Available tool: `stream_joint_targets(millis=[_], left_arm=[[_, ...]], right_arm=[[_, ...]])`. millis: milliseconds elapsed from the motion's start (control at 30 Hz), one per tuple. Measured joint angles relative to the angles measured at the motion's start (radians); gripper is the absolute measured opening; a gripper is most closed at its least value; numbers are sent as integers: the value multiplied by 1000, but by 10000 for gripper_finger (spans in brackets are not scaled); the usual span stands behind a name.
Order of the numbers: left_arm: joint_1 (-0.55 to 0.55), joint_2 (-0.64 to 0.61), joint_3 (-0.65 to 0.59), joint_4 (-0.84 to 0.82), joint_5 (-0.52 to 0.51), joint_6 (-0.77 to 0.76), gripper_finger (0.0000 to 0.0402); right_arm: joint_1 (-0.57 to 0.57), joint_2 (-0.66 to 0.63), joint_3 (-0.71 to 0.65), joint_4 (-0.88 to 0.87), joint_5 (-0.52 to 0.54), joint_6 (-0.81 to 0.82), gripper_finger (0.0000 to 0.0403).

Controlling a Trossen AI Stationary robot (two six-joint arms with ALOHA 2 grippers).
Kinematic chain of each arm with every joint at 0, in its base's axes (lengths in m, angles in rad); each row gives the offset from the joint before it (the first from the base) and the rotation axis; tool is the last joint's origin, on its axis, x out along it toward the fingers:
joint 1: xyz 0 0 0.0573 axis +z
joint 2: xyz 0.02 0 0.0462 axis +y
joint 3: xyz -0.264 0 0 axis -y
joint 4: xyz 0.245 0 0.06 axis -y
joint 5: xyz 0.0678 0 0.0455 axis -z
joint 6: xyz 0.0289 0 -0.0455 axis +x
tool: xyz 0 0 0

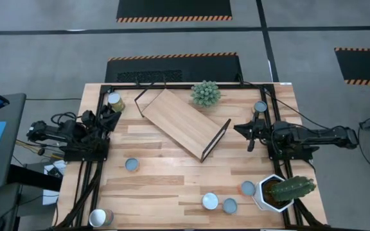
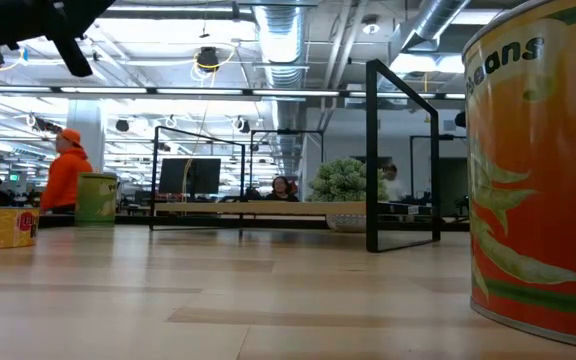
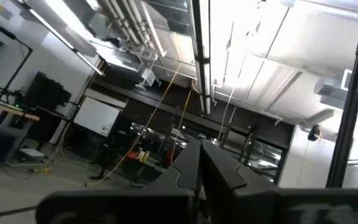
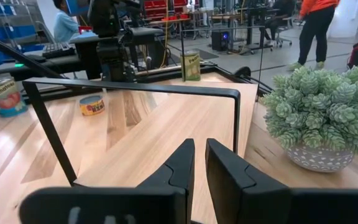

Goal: Pick and place cans onto a shelf
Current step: Move the canned pears to the center of the table

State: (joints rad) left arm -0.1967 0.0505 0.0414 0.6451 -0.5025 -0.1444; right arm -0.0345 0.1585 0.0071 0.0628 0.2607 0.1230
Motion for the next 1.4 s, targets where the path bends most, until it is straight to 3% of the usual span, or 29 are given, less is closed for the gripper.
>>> stream_joint_targets(millis=[233,400,533,633,800,967,1400], left_arm=[[0,0,1,-3,0,4,1],[0,0,1,-18,0,5,1],[0,0,2,-22,0,4,1],[0,0,2,-22,0,-4,1],[0,0,2,-27,0,-61,1],[0,0,2,-27,-1,-64,1],[0,0,2,-27,-2,-74,1]], right_arm=[[0,0,0,-2,1,-11,67],[-21,0,0,-2,13,-341,67],[-20,0,0,-2,9,-416,67],[-16,0,0,22,-6,-324,67],[-2,-1,0,170,-21,42,67],[-3,-1,1,198,1,259,67],[7,0,1,249,3,429,67]])
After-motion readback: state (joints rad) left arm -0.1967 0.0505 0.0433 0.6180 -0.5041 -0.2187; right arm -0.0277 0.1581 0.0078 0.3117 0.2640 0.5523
